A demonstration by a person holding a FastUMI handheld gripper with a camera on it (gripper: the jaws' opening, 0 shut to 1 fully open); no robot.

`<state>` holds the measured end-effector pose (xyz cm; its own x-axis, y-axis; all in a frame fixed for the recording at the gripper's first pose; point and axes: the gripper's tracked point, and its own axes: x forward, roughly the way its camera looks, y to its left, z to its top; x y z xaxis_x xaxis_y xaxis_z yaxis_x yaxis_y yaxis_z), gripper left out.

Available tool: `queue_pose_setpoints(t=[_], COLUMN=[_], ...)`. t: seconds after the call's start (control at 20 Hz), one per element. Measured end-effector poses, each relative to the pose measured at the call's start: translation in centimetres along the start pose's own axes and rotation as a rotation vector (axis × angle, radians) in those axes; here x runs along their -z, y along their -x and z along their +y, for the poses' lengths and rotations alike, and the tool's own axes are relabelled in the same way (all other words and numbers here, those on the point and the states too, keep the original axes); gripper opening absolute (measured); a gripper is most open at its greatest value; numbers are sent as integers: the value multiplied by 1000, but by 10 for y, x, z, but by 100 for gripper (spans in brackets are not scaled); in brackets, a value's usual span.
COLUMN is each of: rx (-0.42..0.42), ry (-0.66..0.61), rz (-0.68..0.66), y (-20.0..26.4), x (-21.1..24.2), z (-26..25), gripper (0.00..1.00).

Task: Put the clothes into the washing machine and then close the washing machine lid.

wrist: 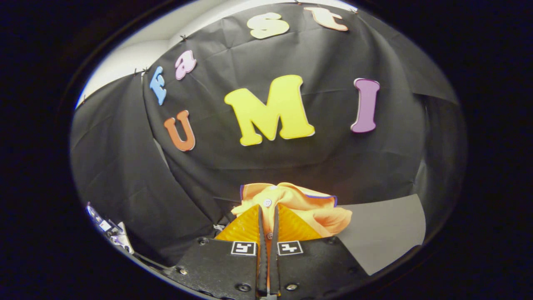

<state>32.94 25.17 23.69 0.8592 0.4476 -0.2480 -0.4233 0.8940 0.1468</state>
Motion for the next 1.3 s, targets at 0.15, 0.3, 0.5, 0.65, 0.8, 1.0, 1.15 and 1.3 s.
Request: queue_pose_setpoints(t=[0.15, 0.3, 0.5, 0.65, 0.8, 1.0, 1.15, 1.3], rx=[-53, -89, -125, -146, -155, -150, -134, -111], ry=[11, 26, 44, 46, 45, 35, 24, 15], rz=[25, 62, 124, 172, 222, 292, 346, 400], y=[-14, -30, -61, -83, -108, -137, -161, -183], x=[7, 22, 51, 73, 96, 127, 152, 174], z=[33, 56, 84, 100, 109, 114, 113, 109], gripper=[6, 6, 6, 6, 6, 6, 6, 6])
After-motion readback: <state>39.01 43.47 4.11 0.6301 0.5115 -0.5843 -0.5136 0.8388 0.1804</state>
